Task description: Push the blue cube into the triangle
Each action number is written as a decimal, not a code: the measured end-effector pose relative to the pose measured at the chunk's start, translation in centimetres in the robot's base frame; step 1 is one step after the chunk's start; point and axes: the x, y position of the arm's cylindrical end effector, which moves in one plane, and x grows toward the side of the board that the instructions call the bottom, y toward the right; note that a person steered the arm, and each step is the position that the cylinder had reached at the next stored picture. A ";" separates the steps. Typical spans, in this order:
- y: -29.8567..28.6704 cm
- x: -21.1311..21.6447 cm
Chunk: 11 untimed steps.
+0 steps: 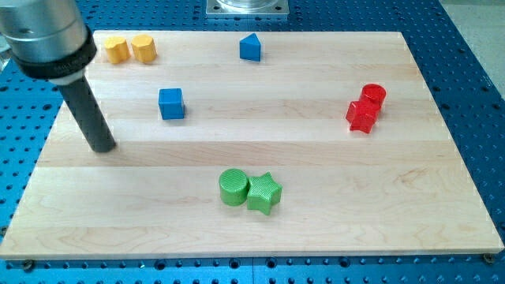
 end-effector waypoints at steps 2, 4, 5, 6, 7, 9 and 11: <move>14.6 -7.1; 19.7 -9.6; 17.4 -7.6; 16.6 -11.1; 16.1 -12.8; 16.1 -14.9; 16.0 -12.3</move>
